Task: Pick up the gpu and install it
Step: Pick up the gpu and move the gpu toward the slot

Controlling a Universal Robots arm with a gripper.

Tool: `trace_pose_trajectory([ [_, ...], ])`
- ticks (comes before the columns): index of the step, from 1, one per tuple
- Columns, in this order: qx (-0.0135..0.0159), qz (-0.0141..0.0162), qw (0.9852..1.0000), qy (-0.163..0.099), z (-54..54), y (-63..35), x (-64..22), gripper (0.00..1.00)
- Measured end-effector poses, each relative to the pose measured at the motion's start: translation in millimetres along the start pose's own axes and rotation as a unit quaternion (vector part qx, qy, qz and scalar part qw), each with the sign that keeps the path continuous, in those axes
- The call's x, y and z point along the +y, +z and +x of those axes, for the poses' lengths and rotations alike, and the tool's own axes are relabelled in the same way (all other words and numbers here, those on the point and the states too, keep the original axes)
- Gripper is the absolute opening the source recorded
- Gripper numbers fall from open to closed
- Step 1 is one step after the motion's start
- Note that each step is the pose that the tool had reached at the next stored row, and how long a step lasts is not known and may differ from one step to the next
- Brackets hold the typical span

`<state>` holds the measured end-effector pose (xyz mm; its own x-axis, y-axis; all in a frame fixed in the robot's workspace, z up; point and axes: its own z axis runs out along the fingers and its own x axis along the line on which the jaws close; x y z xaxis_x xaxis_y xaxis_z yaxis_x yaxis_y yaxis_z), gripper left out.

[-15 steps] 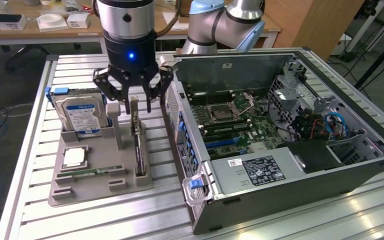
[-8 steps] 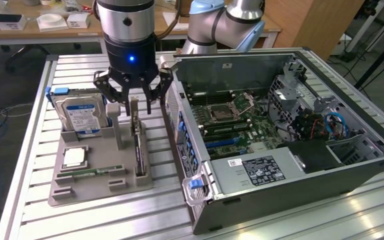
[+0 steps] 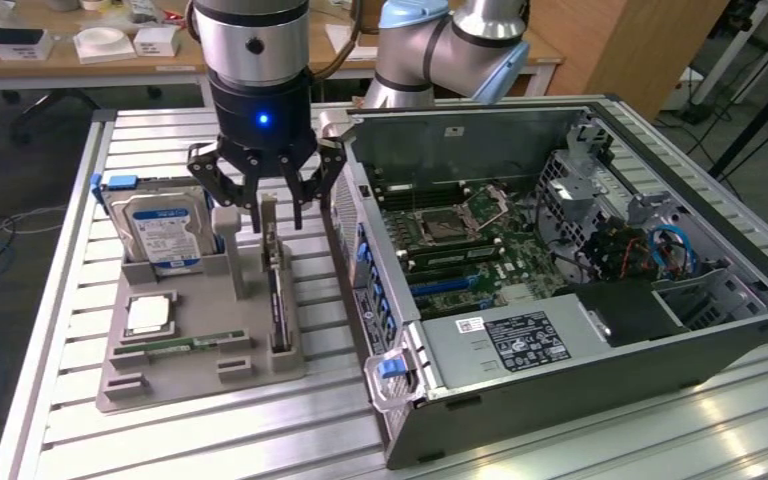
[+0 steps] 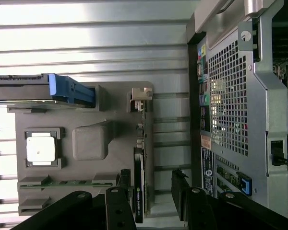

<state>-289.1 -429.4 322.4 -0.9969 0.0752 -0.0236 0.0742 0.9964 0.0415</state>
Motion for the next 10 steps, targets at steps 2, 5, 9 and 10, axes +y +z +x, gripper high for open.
trace_pose_trajectory([
  [2, 0.0000, -0.0001, 1.0000, 0.000, 0.0, 0.3, 0.0, 0.47],
  [5, 0.0001, 0.0000, 1.0000, 0.000, 0.1, 1.2, -0.1, 0.47],
  [9, 0.0000, 0.0000, 1.0000, 0.000, 0.0, 2.9, -1.4, 0.47],
  [10, 0.0000, 0.0000, 1.0000, 0.000, -0.1, 3.4, -1.8, 0.47],
])
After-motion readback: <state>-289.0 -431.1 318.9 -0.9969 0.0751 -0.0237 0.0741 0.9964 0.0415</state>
